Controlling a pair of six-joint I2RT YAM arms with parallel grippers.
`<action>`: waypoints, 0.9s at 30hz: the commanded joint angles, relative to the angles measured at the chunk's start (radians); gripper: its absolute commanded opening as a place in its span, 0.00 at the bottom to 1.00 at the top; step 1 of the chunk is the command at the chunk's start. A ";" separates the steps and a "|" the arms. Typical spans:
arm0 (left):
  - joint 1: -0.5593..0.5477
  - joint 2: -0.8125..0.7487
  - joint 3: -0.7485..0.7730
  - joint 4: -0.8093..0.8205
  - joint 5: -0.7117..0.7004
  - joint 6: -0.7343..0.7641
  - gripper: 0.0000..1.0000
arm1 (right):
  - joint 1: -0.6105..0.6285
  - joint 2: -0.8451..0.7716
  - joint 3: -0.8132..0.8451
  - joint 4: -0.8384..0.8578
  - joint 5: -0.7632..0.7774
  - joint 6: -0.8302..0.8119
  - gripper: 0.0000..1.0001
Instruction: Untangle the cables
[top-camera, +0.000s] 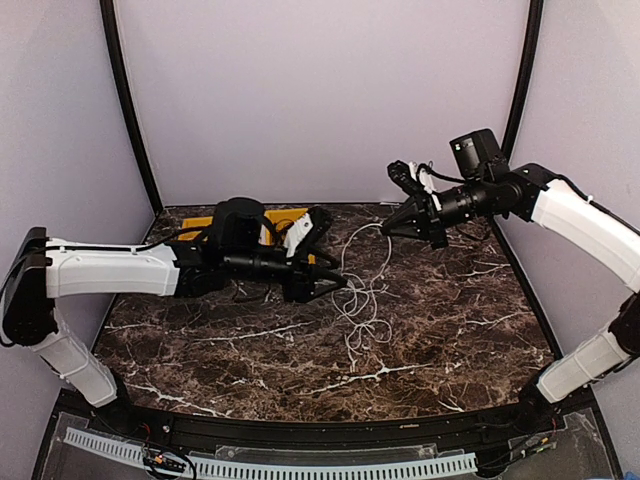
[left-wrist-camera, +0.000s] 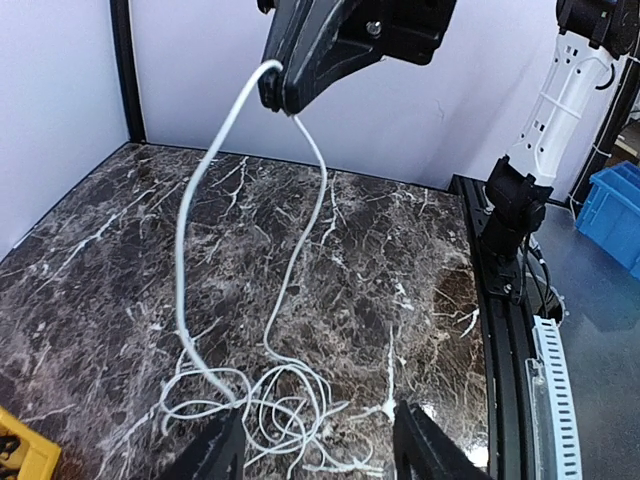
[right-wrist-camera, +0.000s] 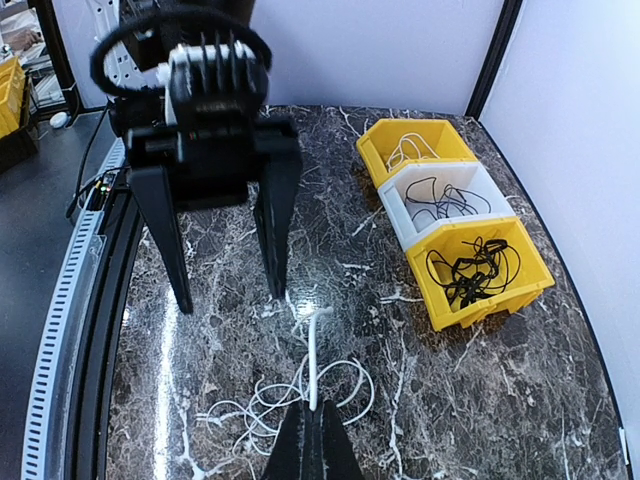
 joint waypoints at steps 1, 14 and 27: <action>-0.005 -0.211 -0.062 -0.133 -0.112 0.082 0.59 | 0.013 -0.023 0.001 0.017 0.000 0.000 0.00; -0.005 0.002 0.017 0.169 -0.051 0.023 0.68 | 0.037 -0.002 0.040 -0.045 -0.012 -0.024 0.00; -0.002 0.033 0.103 0.135 -0.098 -0.028 0.00 | 0.033 -0.037 -0.123 0.234 0.068 0.084 0.26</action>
